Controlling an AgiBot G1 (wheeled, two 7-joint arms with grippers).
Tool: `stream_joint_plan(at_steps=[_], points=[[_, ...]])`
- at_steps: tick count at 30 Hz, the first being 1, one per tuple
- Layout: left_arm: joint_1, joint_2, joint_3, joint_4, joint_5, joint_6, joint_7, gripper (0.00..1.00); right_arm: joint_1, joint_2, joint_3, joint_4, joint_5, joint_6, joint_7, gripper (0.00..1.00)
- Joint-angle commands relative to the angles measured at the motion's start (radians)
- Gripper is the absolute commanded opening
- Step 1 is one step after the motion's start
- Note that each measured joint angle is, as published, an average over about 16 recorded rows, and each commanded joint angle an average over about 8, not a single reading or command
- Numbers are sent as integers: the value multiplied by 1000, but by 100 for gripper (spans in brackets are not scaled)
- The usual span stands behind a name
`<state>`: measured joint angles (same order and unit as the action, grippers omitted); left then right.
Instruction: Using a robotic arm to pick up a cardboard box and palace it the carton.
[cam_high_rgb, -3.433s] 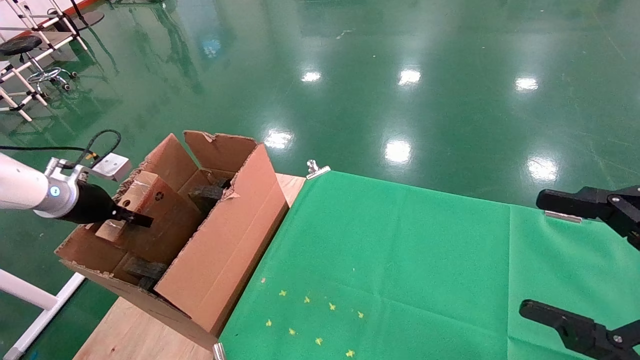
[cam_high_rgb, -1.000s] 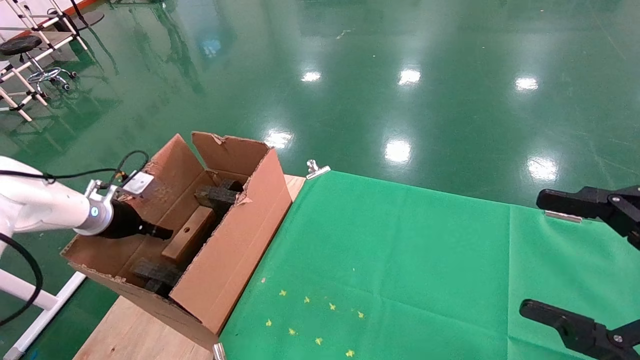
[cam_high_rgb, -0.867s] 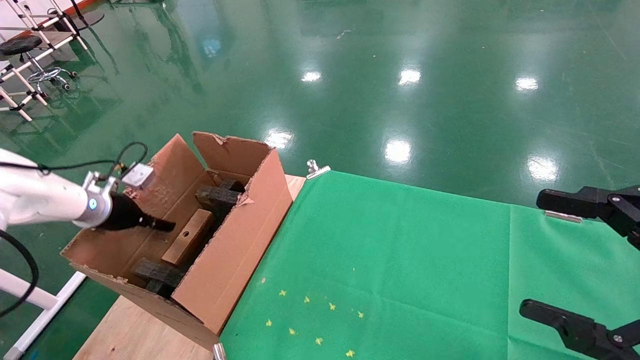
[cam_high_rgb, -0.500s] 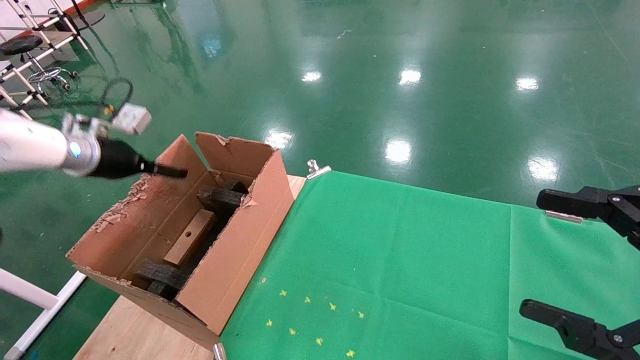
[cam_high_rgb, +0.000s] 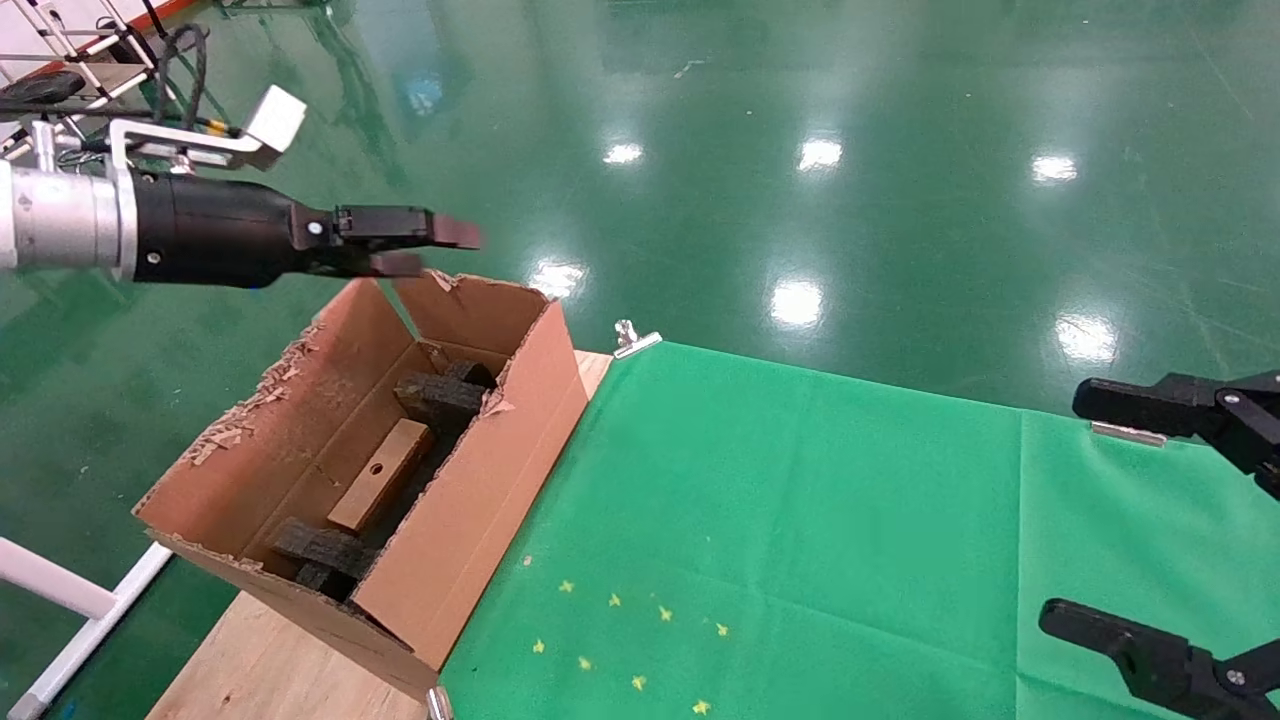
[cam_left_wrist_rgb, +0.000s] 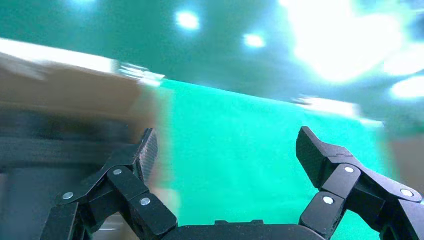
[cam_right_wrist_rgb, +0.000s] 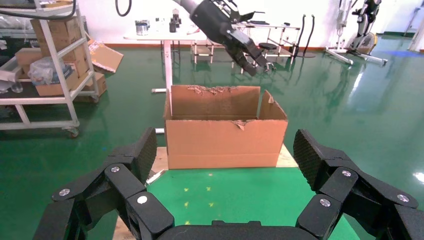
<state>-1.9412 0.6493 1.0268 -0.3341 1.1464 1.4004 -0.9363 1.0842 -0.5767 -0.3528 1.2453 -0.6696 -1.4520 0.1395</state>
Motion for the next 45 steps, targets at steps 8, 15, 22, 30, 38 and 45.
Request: stream_joint_plan(at_steps=[8, 15, 22, 30, 38, 45], points=[[36, -22, -51, -48, -119, 122, -71, 100, 0, 0, 0, 0, 0, 0, 0, 100], [72, -21, -78, -85, -123, 109, -29, 100, 0, 0, 0, 0, 1, 0, 0, 100], [166, -23, -157, -187, -157, 107, 62, 100, 0, 0, 0, 0, 1, 0, 0, 100], [277, -26, -251, -308, -198, 106, 172, 100, 0, 0, 0, 0, 1, 0, 0, 100], [388, -28, -344, -429, -239, 104, 280, 100, 0, 0, 0, 0, 1, 0, 0, 100], [486, -30, -427, -535, -275, 102, 376, 100, 0, 0, 0, 0, 1, 0, 0, 100]])
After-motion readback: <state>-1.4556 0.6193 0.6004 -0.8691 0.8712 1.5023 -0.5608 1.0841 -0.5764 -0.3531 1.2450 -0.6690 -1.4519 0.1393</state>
